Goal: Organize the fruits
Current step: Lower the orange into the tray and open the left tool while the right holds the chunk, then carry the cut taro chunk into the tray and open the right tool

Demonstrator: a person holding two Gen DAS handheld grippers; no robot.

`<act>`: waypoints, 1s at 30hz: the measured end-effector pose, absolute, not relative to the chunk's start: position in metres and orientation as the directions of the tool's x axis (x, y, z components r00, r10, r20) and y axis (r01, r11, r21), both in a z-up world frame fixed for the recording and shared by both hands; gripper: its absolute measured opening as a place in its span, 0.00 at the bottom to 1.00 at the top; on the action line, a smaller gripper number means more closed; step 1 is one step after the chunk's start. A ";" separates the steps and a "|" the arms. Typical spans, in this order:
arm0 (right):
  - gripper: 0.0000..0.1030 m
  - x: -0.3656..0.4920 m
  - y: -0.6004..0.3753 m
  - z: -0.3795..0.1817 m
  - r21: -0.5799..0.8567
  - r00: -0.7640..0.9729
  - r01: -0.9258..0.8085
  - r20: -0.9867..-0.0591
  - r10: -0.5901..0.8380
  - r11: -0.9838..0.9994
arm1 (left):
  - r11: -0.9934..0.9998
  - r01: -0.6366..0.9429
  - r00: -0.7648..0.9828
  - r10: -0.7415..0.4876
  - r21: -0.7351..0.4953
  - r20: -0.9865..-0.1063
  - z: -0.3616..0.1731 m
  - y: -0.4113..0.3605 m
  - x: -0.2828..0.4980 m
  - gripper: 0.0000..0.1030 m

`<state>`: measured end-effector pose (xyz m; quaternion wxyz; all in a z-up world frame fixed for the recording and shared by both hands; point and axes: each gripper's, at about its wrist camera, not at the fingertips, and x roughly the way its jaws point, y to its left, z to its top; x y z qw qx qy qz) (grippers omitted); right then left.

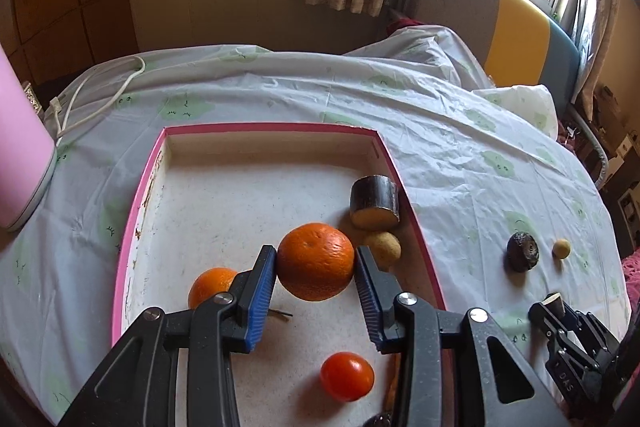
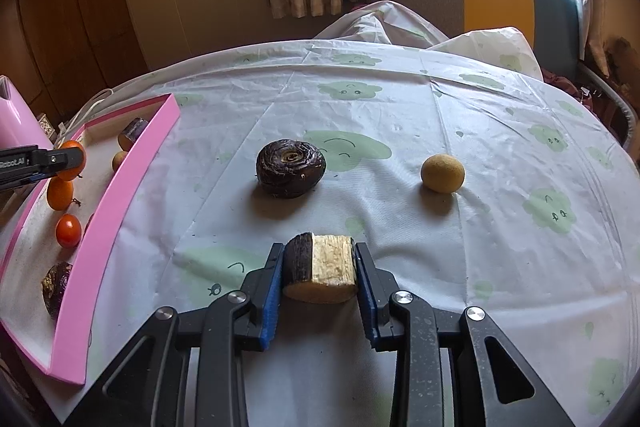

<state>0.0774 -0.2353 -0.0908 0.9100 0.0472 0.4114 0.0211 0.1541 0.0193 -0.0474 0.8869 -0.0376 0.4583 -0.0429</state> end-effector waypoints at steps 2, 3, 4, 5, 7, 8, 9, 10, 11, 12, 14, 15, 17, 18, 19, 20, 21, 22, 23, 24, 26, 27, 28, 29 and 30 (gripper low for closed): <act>0.33 0.078 -0.235 -0.091 0.106 0.661 0.001 -0.746 0.079 0.994 | 0.994 0.034 0.585 -0.108 -0.108 -0.804 -0.046 0.019 0.151 0.44; 0.33 0.078 -0.235 -0.091 0.106 0.662 0.001 -0.746 0.079 0.994 | 0.993 0.039 0.588 -0.110 -0.108 -0.801 -0.046 0.019 0.149 0.47; 0.33 0.077 -0.235 -0.091 0.107 0.661 0.001 -0.746 0.080 0.994 | 0.994 0.036 0.592 -0.102 -0.100 -0.800 -0.044 0.019 0.146 0.51; 0.33 0.077 -0.235 -0.091 0.106 0.661 0.001 -0.746 0.079 0.994 | 0.995 0.034 0.597 -0.098 -0.097 -0.796 -0.042 0.019 0.142 0.51; 0.33 0.077 -0.235 -0.091 0.105 0.661 0.000 -0.746 0.079 0.994 | 0.995 0.031 0.608 -0.097 -0.099 -0.788 -0.038 0.019 0.131 0.51; 0.33 0.077 -0.235 -0.091 0.105 0.662 0.000 -0.746 0.078 0.994 | 0.996 0.025 0.614 -0.086 -0.090 -0.784 -0.036 0.019 0.125 0.50; 0.33 0.077 -0.235 -0.091 0.104 0.662 0.000 -0.745 0.078 0.995 | 0.996 0.025 0.621 -0.081 -0.083 -0.780 -0.034 0.019 0.118 0.50; 0.33 0.077 -0.235 -0.091 0.103 0.662 0.000 -0.745 0.077 0.995 | 0.996 0.032 0.629 -0.084 -0.083 -0.773 -0.031 0.018 0.111 0.50; 0.33 0.077 -0.235 -0.091 0.103 0.663 0.000 -0.745 0.077 0.995 | 0.996 0.042 0.637 -0.090 -0.082 -0.766 -0.029 0.017 0.104 0.50; 0.33 0.077 -0.235 -0.091 0.103 0.663 0.001 -0.744 0.077 0.995 | 0.996 0.047 0.646 -0.089 -0.077 -0.758 -0.027 0.017 0.097 0.51; 0.33 0.077 -0.235 -0.091 0.102 0.663 0.000 -0.745 0.076 0.995 | 0.996 0.042 0.657 -0.084 -0.075 -0.749 -0.024 0.018 0.085 0.50; 0.33 0.077 -0.235 -0.091 0.100 0.663 0.000 -0.745 0.075 0.995 | 0.996 0.040 0.657 -0.089 -0.084 -0.749 -0.023 0.020 0.081 0.50; 0.33 0.077 -0.235 -0.091 0.097 0.663 0.000 -0.745 0.073 0.995 | 0.994 0.031 0.655 -0.096 -0.101 -0.749 -0.023 0.024 0.073 0.51; 0.33 0.077 -0.234 -0.091 0.096 0.662 0.000 -0.746 0.072 0.995 | 0.994 0.026 0.657 -0.099 -0.110 -0.748 -0.023 0.027 0.069 0.50; 0.33 0.077 -0.235 -0.091 0.096 0.662 0.000 -0.746 0.072 0.995 | 0.992 0.025 0.659 -0.110 -0.124 -0.744 -0.023 0.029 0.065 0.50; 0.33 0.077 -0.235 -0.091 0.097 0.661 -0.001 -0.746 0.073 0.995 | 0.991 0.023 0.658 -0.115 -0.132 -0.744 -0.024 0.031 0.062 0.50; 0.33 0.077 -0.235 -0.091 0.096 0.661 -0.001 -0.747 0.073 0.995 | 0.991 0.017 0.656 -0.111 -0.132 -0.747 -0.025 0.032 0.059 0.50; 0.33 0.078 -0.234 -0.091 0.093 0.659 -0.001 -0.749 0.070 0.996 | 0.991 0.012 0.655 -0.110 -0.135 -0.748 -0.026 0.034 0.057 0.50; 0.33 0.078 -0.234 -0.091 0.087 0.658 -0.002 -0.750 0.067 0.996 | 0.990 0.011 0.655 -0.112 -0.139 -0.747 -0.027 0.036 0.055 0.50; 0.33 0.078 -0.233 -0.091 0.080 0.657 -0.003 -0.751 0.062 0.997 | 0.990 0.009 0.656 -0.111 -0.139 -0.747 -0.027 0.037 0.052 0.50; 0.33 0.078 -0.231 -0.090 0.061 0.656 -0.008 -0.753 0.051 0.998 | 0.991 0.001 0.657 -0.101 -0.133 -0.747 -0.028 0.040 0.049 0.50; 0.33 0.077 -0.230 -0.090 0.052 0.655 -0.010 -0.754 0.046 0.999 | 0.991 0.000 0.657 -0.100 -0.133 -0.747 -0.028 0.042 0.048 0.50; 0.33 0.076 -0.228 -0.090 0.044 0.654 -0.013 -0.756 0.041 0.999 | 0.991 -0.002 0.657 -0.097 -0.131 -0.747 -0.027 0.043 0.047 0.50; 0.33 0.075 -0.227 -0.089 0.037 0.652 -0.014 -0.757 0.038 0.999 | 0.992 -0.007 0.658 -0.091 -0.127 -0.748 -0.027 0.044 0.046 0.50; 0.33 0.074 -0.227 -0.089 0.033 0.651 -0.015 -0.758 0.034 0.999 | 0.992 -0.012 0.659 -0.085 -0.124 -0.747 -0.026 0.045 0.045 0.50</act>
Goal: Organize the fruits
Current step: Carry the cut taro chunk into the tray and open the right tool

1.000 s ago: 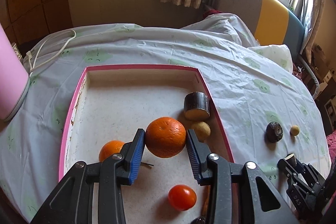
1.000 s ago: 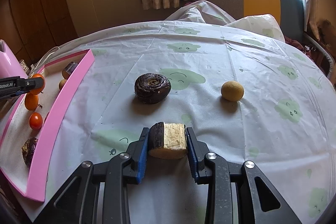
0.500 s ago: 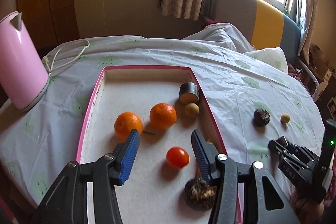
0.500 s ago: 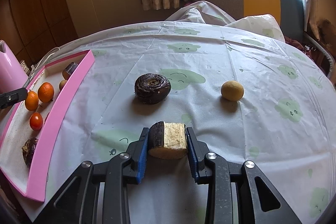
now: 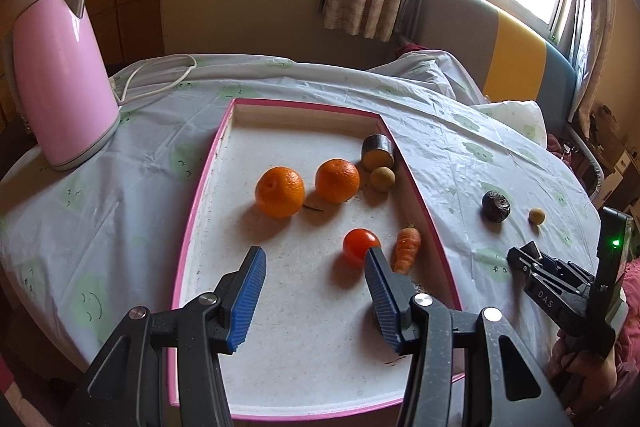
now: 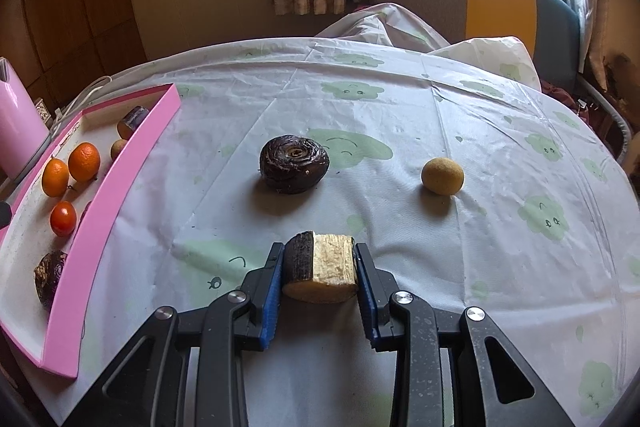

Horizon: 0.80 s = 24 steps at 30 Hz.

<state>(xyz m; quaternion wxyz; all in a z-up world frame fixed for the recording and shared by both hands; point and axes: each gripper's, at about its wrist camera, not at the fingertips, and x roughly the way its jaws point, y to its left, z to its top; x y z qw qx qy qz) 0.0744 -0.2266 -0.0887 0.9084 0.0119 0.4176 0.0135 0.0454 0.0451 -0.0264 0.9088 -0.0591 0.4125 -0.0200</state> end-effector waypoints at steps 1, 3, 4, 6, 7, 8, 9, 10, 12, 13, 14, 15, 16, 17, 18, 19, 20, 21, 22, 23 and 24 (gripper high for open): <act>0.33 0.073 -0.226 -0.088 0.033 0.649 -0.014 -0.760 0.034 0.999 | 0.992 -0.017 0.660 -0.083 -0.125 -0.747 -0.027 0.047 0.044 0.50; 0.32 0.070 -0.224 -0.087 0.041 0.645 -0.019 -0.763 0.044 0.999 | 0.991 -0.023 0.661 -0.082 -0.130 -0.746 -0.026 0.050 0.043 0.50; 0.32 0.069 -0.223 -0.086 0.045 0.643 -0.021 -0.764 0.048 0.999 | 0.991 -0.025 0.662 -0.082 -0.132 -0.745 -0.026 0.051 0.042 0.50; 0.32 0.068 -0.222 -0.085 0.058 0.637 -0.027 -0.768 0.062 0.998 | 0.991 -0.025 0.665 -0.083 -0.133 -0.742 -0.025 0.052 0.041 0.50; 0.32 0.067 -0.221 -0.084 0.068 0.634 -0.030 -0.770 0.071 0.997 | 0.991 -0.025 0.667 -0.082 -0.133 -0.740 -0.024 0.053 0.040 0.50; 0.32 0.067 -0.219 -0.083 0.082 0.630 -0.033 -0.772 0.084 0.996 | 0.991 -0.025 0.668 -0.081 -0.131 -0.739 -0.024 0.053 0.039 0.50; 0.32 0.066 -0.218 -0.081 0.101 0.627 -0.039 -0.772 0.103 0.994 | 0.991 -0.025 0.670 -0.080 -0.129 -0.738 -0.023 0.053 0.039 0.50; 0.32 0.066 -0.215 -0.079 0.115 0.628 -0.049 -0.769 0.121 0.992 | 0.991 -0.027 0.671 -0.078 -0.129 -0.737 -0.023 0.054 0.038 0.50; 0.32 0.064 -0.207 -0.072 0.133 0.633 -0.079 -0.759 0.153 0.988 | 0.991 -0.029 0.671 -0.079 -0.132 -0.738 -0.023 0.055 0.039 0.50; 0.32 0.064 -0.202 -0.068 0.146 0.634 -0.095 -0.754 0.173 0.985 | 0.991 -0.031 0.671 -0.079 -0.134 -0.738 -0.023 0.055 0.039 0.50; 0.32 0.064 -0.197 -0.064 0.160 0.635 -0.114 -0.747 0.196 0.980 | 0.990 -0.033 0.671 -0.078 -0.135 -0.737 -0.023 0.056 0.039 0.50; 0.32 0.063 -0.191 -0.059 0.174 0.635 -0.140 -0.739 0.223 0.975 | 0.990 -0.035 0.671 -0.077 -0.135 -0.737 -0.024 0.057 0.038 0.50; 0.32 0.063 -0.184 -0.054 0.187 0.634 -0.169 -0.731 0.252 0.968 | 0.990 -0.037 0.671 -0.077 -0.137 -0.738 -0.024 0.057 0.039 0.50; 0.32 0.062 -0.177 -0.050 0.198 0.630 -0.199 -0.724 0.279 0.960 | 0.989 -0.040 0.671 -0.078 -0.141 -0.737 -0.024 0.059 0.038 0.50; 0.32 0.062 -0.169 -0.046 0.206 0.625 -0.228 -0.719 0.305 0.952 | 0.988 -0.041 0.671 -0.081 -0.146 -0.737 -0.024 0.060 0.038 0.50; 0.32 0.062 -0.161 -0.042 0.210 0.619 -0.257 -0.714 0.327 0.943 | 0.988 -0.042 0.671 -0.084 -0.151 -0.736 -0.024 0.061 0.038 0.50; 0.32 0.062 -0.153 -0.039 0.214 0.612 -0.283 -0.710 0.348 0.935 | 0.987 -0.044 0.672 -0.085 -0.154 -0.736 -0.023 0.062 0.038 0.50; 0.32 0.063 -0.144 -0.036 0.222 0.602 -0.307 -0.708 0.370 0.925 | 0.987 -0.046 0.673 -0.085 -0.157 -0.734 -0.023 0.064 0.038 0.50; 0.32 0.065 -0.137 -0.034 0.230 0.591 -0.331 -0.705 0.391 0.915 | 0.986 -0.048 0.676 -0.084 -0.158 -0.732 -0.023 0.065 0.037 0.50; 0.32 0.066 -0.129 -0.032 0.231 0.583 -0.352 -0.704 0.406 0.907 | 0.986 -0.050 0.678 -0.082 -0.158 -0.730 -0.022 0.067 0.037 0.50; 0.32 0.067 -0.122 -0.031 0.228 0.574 -0.369 -0.706 0.414 0.901 | 0.986 -0.054 0.681 -0.081 -0.159 -0.728 -0.022 0.069 0.037 0.50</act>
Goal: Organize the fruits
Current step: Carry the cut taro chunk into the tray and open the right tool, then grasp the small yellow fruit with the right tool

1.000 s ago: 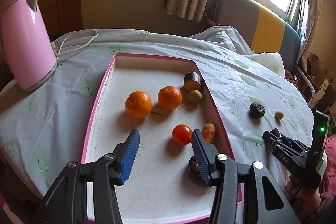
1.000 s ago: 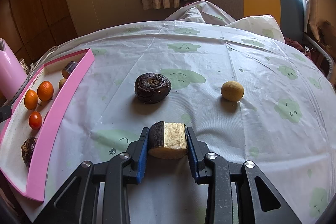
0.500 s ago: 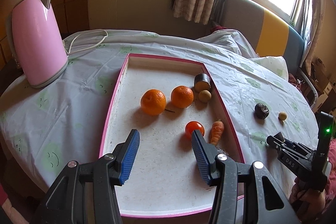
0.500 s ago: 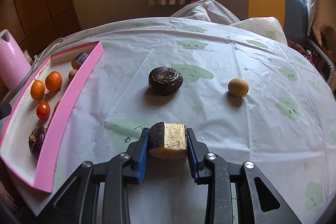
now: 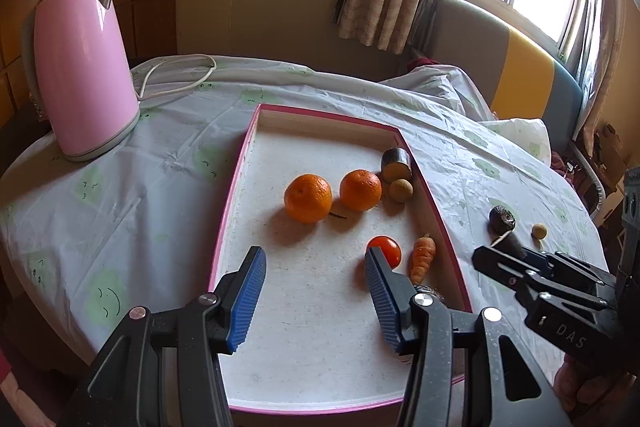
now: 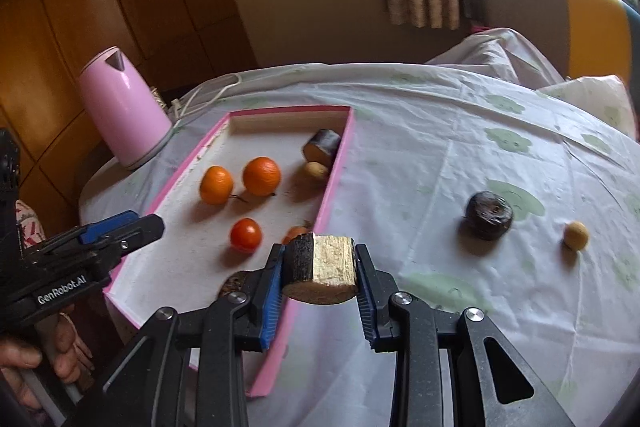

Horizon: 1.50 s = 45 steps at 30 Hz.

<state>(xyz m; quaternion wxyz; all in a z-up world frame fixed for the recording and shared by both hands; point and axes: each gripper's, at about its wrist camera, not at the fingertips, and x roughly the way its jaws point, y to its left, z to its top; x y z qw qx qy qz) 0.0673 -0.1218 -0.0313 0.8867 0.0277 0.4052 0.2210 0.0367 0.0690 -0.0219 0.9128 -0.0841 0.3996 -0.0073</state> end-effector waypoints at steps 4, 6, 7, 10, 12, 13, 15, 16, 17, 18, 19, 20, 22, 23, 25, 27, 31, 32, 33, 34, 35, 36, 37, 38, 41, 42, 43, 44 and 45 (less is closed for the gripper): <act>0.32 0.077 -0.095 -0.031 0.206 0.548 -0.414 -0.721 0.424 0.886 | 0.983 -0.079 0.682 -0.067 -0.164 -0.728 -0.022 0.079 0.038 0.51; 0.32 0.084 -0.084 -0.033 0.195 0.535 -0.424 -0.734 0.418 0.885 | 0.982 -0.090 0.683 -0.059 -0.164 -0.728 -0.022 0.083 0.038 0.50; 0.32 0.088 -0.080 -0.035 0.192 0.529 -0.424 -0.741 0.414 0.885 | 0.982 -0.095 0.682 -0.057 -0.166 -0.729 -0.022 0.086 0.038 0.50; 0.33 0.098 -0.068 -0.042 0.211 0.494 -0.441 -0.755 0.432 0.872 | 0.980 -0.104 0.678 -0.054 -0.169 -0.733 -0.025 0.090 0.037 0.50; 0.33 0.101 -0.062 -0.047 0.193 0.496 -0.430 -0.765 0.410 0.882 | 0.979 -0.108 0.675 -0.055 -0.172 -0.736 -0.026 0.091 0.037 0.50; 0.34 0.101 -0.062 -0.048 0.195 0.498 -0.428 -0.764 0.410 0.883 | 0.979 -0.109 0.673 -0.054 -0.171 -0.737 -0.027 0.091 0.037 0.50; 0.35 0.101 -0.064 -0.050 0.215 0.497 -0.415 -0.760 0.418 0.884 | 0.980 -0.106 0.670 -0.054 -0.167 -0.740 -0.028 0.091 0.038 0.50; 0.42 0.100 -0.066 -0.050 0.220 0.501 -0.408 -0.758 0.418 0.886 | 0.980 -0.106 0.671 -0.054 -0.167 -0.740 -0.028 0.090 0.038 0.50; 0.47 0.100 -0.068 -0.050 0.223 0.507 -0.400 -0.755 0.417 0.889 | 0.981 -0.104 0.671 -0.054 -0.166 -0.740 -0.028 0.089 0.038 0.50; 0.50 0.098 -0.070 -0.048 0.224 0.514 -0.395 -0.750 0.416 0.891 | 0.981 -0.100 0.671 -0.056 -0.165 -0.739 -0.027 0.088 0.038 0.50; 0.50 0.096 -0.073 -0.047 0.223 0.519 -0.392 -0.747 0.415 0.892 | 0.982 -0.097 0.672 -0.056 -0.163 -0.738 -0.027 0.087 0.037 0.50; 0.50 0.095 -0.076 -0.045 0.225 0.525 -0.388 -0.743 0.415 0.894 | 0.982 -0.093 0.673 -0.058 -0.162 -0.737 -0.027 0.086 0.037 0.50; 0.50 0.091 -0.083 -0.041 0.232 0.539 -0.375 -0.734 0.414 0.898 | 0.983 -0.083 0.674 -0.063 -0.161 -0.736 -0.026 0.083 0.036 0.50; 0.50 0.089 -0.087 -0.040 0.239 0.542 -0.369 -0.729 0.417 0.898 | 0.984 -0.080 0.674 -0.063 -0.157 -0.736 -0.026 0.081 0.035 0.50; 0.50 0.085 -0.092 -0.039 0.246 0.550 -0.356 -0.725 0.415 0.902 | 0.985 -0.072 0.675 -0.067 -0.156 -0.735 -0.025 0.078 0.035 0.50; 0.50 0.080 -0.098 -0.038 0.247 0.560 -0.342 -0.721 0.408 0.907 | 0.986 -0.062 0.675 -0.071 -0.153 -0.734 -0.024 0.075 0.034 0.50; 0.51 0.072 -0.111 -0.036 0.246 0.581 -0.314 -0.714 0.391 0.917 | 0.988 -0.041 0.674 -0.081 -0.147 -0.734 -0.022 0.068 0.033 0.50; 0.51 0.070 -0.116 -0.036 0.245 0.586 -0.306 -0.713 0.385 0.920 | 0.989 -0.036 0.673 -0.083 -0.144 -0.735 -0.022 0.066 0.033 0.50; 0.52 0.068 -0.120 -0.037 0.243 0.591 -0.296 -0.713 0.377 0.924 | 0.989 -0.031 0.673 -0.084 -0.142 -0.734 -0.022 0.064 0.033 0.50; 0.52 0.067 -0.125 -0.037 0.242 0.597 -0.284 -0.713 0.369 0.928 | 0.990 -0.026 0.673 -0.086 -0.139 -0.735 -0.022 0.062 0.033 0.50; 0.52 0.065 -0.130 -0.037 0.242 0.602 -0.272 -0.712 0.361 0.931 | 0.990 -0.020 0.671 -0.088 -0.138 -0.736 -0.022 0.060 0.033 0.50; 0.53 0.064 -0.135 -0.037 0.242 0.607 -0.258 -0.712 0.352 0.935 | 0.991 -0.016 0.670 -0.091 -0.136 -0.737 -0.022 0.058 0.033 0.50; 0.55 0.063 -0.141 -0.036 0.243 0.613 -0.243 -0.711 0.343 0.939 | 0.991 -0.010 0.670 -0.093 -0.134 -0.736 -0.021 0.056 0.033 0.50; 0.55 0.062 -0.148 -0.036 0.245 0.620 -0.227 -0.710 0.334 0.942 | 0.991 -0.005 0.670 -0.095 -0.132 -0.737 -0.021 0.054 0.033 0.50; 0.55 0.060 -0.167 -0.037 0.247 0.634 -0.180 -0.711 0.305 0.952 | 0.992 0.013 0.666 -0.101 -0.124 -0.739 -0.021 0.047 0.032 0.50; 0.55 0.059 -0.174 -0.037 0.243 0.640 -0.163 -0.712 0.289 0.956 | 0.993 0.020 0.665 -0.103 -0.120 -0.740 -0.021 0.044 0.032 0.50; 0.56 0.058 -0.181 -0.038 0.240 0.644 -0.144 -0.714 0.275 0.960 | 0.993 0.026 0.663 -0.105 -0.118 -0.741 -0.021 0.042 0.032 0.50; 0.56 0.058 -0.188 -0.039 0.241 0.648 -0.126 -0.715 0.264 0.962 | 0.993 0.030 0.661 -0.106 -0.116 -0.743 -0.021 0.040 0.032 0.50; 0.56 0.057 -0.195 -0.040 0.243 0.650 -0.109 -0.716 0.254 0.964 | 0.993 0.033 0.660 -0.108 -0.115 -0.744 -0.021 0.039 0.032 0.50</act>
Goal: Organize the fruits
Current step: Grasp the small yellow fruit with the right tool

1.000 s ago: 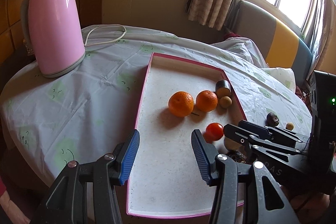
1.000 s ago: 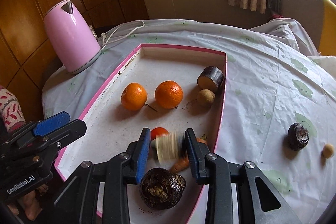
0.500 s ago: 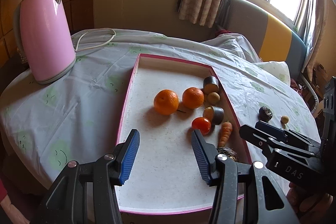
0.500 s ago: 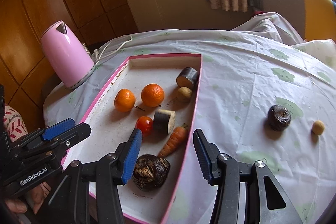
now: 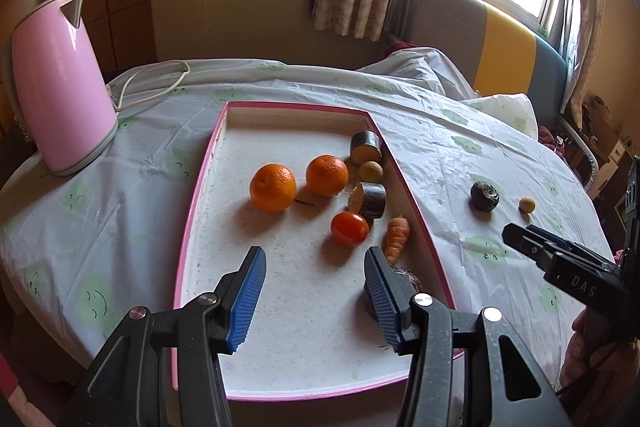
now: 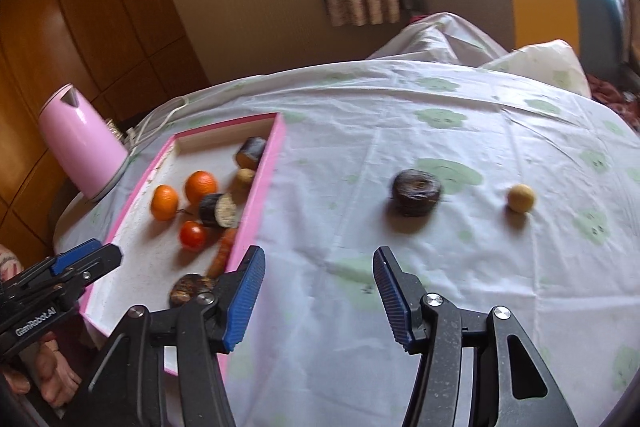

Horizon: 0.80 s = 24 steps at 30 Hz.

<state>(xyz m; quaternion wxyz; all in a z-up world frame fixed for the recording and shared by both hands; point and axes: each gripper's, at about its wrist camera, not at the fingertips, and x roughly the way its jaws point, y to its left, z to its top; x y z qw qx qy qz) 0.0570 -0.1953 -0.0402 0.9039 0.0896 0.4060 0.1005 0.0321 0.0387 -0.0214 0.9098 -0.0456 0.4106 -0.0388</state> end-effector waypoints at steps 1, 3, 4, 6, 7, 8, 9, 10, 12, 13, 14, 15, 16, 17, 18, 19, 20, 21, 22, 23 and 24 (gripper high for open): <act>0.56 0.056 -0.203 -0.041 0.243 0.653 -0.090 -0.718 0.241 0.966 | 0.993 0.036 0.659 -0.108 -0.112 -0.744 -0.022 0.037 0.032 0.50; 0.56 0.054 -0.217 -0.044 0.239 0.658 -0.050 -0.722 0.213 0.970 | 0.993 0.046 0.654 -0.111 -0.107 -0.748 -0.022 0.033 0.033 0.50; 0.56 0.054 -0.224 -0.045 0.239 0.660 -0.032 -0.724 0.200 0.971 | 0.993 0.051 0.652 -0.114 -0.106 -0.750 -0.023 0.031 0.033 0.50; 0.56 0.051 -0.238 -0.048 0.237 0.663 0.004 -0.728 0.174 0.972 | 0.993 0.064 0.648 -0.118 -0.101 -0.753 -0.023 0.026 0.033 0.50; 0.56 0.051 -0.244 -0.049 0.234 0.664 0.023 -0.731 0.160 0.972 | 0.993 0.070 0.645 -0.120 -0.099 -0.754 -0.024 0.024 0.033 0.50; 0.56 0.050 -0.251 -0.050 0.233 0.663 0.043 -0.734 0.147 0.972 | 0.992 0.076 0.643 -0.123 -0.097 -0.756 -0.024 0.021 0.033 0.50; 0.56 0.050 -0.257 -0.052 0.234 0.662 0.061 -0.737 0.136 0.970 | 0.992 0.082 0.641 -0.128 -0.098 -0.757 -0.025 0.019 0.033 0.50; 0.56 0.049 -0.262 -0.053 0.234 0.661 0.076 -0.739 0.127 0.969 | 0.991 0.085 0.640 -0.132 -0.101 -0.757 -0.025 0.018 0.033 0.50; 0.56 0.048 -0.270 -0.056 0.228 0.660 0.099 -0.743 0.107 0.969 | 0.990 0.093 0.639 -0.143 -0.109 -0.756 -0.025 0.015 0.034 0.50; 0.56 0.047 -0.273 -0.057 0.223 0.660 0.108 -0.745 0.098 0.969 | 0.989 0.098 0.637 -0.149 -0.113 -0.756 -0.025 0.013 0.034 0.50; 0.56 0.047 -0.275 -0.059 0.219 0.660 0.116 -0.746 0.089 0.969 | 0.988 0.101 0.636 -0.155 -0.118 -0.756 -0.025 0.012 0.034 0.50; 0.56 0.046 -0.278 -0.060 0.216 0.659 0.123 -0.747 0.083 0.968 | 0.987 0.102 0.633 -0.159 -0.122 -0.757 -0.025 0.011 0.035 0.50; 0.56 0.047 -0.280 -0.061 0.215 0.659 0.128 -0.748 0.079 0.968 | 0.987 0.105 0.631 -0.163 -0.124 -0.759 -0.025 0.010 0.035 0.50; 0.56 0.047 -0.281 -0.061 0.210 0.659 0.131 -0.748 0.073 0.969 | 0.986 0.112 0.627 -0.168 -0.125 -0.760 -0.026 0.008 0.035 0.50; 0.56 0.048 -0.282 -0.062 0.202 0.660 0.134 -0.749 0.065 0.970 | 0.985 0.122 0.624 -0.172 -0.122 -0.762 -0.026 0.005 0.035 0.50; 0.56 0.050 -0.284 -0.062 0.195 0.661 0.135 -0.748 0.058 0.971 | 0.984 0.132 0.623 -0.173 -0.115 -0.763 -0.026 0.003 0.035 0.50; 0.56 0.051 -0.285 -0.062 0.189 0.664 0.137 -0.746 0.052 0.972 | 0.984 0.142 0.623 -0.176 -0.111 -0.762 -0.026 0.000 0.035 0.50; 0.56 0.053 -0.287 -0.061 0.180 0.665 0.140 -0.746 0.042 0.974 | 0.981 0.156 0.622 -0.186 -0.112 -0.761 -0.026 -0.003 0.035 0.50; 0.56 0.057 -0.288 -0.061 0.169 0.666 0.143 -0.746 0.031 0.975 | 0.979 0.171 0.618 -0.197 -0.115 -0.761 -0.026 -0.006 0.035 0.50; 0.56 0.061 -0.290 -0.061 0.160 0.665 0.149 -0.747 0.021 0.976 | 0.977 0.180 0.618 -0.202 -0.113 -0.760 -0.026 -0.009 0.035 0.50; 0.56 0.066 -0.292 -0.062 0.157 0.663 0.155 -0.748 0.015 0.975 | 0.976 0.190 0.618 -0.205 -0.109 -0.759 -0.025 -0.011 0.034 0.50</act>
